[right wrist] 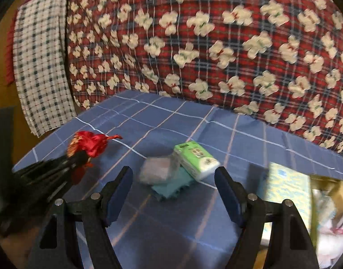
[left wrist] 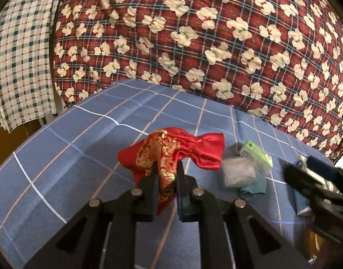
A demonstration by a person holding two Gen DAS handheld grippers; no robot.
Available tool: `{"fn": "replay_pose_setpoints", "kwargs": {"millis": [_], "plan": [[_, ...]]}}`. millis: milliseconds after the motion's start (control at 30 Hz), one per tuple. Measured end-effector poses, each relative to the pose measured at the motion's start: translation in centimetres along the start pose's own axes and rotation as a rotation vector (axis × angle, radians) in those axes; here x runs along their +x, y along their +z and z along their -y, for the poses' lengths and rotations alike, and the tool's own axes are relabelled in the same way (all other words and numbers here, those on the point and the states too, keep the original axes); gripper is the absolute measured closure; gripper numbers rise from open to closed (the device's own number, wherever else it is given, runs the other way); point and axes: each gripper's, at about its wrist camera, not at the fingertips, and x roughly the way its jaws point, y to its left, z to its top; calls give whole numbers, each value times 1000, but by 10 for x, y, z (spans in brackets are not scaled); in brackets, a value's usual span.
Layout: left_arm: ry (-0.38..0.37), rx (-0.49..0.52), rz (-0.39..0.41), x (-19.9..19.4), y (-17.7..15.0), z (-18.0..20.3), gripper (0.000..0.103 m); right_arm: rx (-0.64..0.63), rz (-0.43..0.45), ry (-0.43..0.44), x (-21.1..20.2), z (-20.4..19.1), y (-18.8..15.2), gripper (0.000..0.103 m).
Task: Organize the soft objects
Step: 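Grasp the red drawstring pouch with the left tool while the right tool grasps the clear bag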
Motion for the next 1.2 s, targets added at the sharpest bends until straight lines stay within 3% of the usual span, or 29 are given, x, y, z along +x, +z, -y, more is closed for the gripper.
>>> {"fn": "replay_pose_setpoints", "kwargs": {"millis": [333,467,633,800,1200], "plan": [[-24,-29,14,-3,0,-5,93,-64,-121,-65,75,-32,5,27],[-33,-28,8,-2,0,-5,93,-97,-164,-92,93,-38,2,45],[-32,-28,8,-2,0,-5,93,-92,-183,-64,100,-36,2,67],[-22,-26,15,-2,0,-5,93,-73,-149,-5,89,-34,-1,74],[23,19,109,-21,-4,5,93,-21,81,31,30,-24,-13,74]]}}
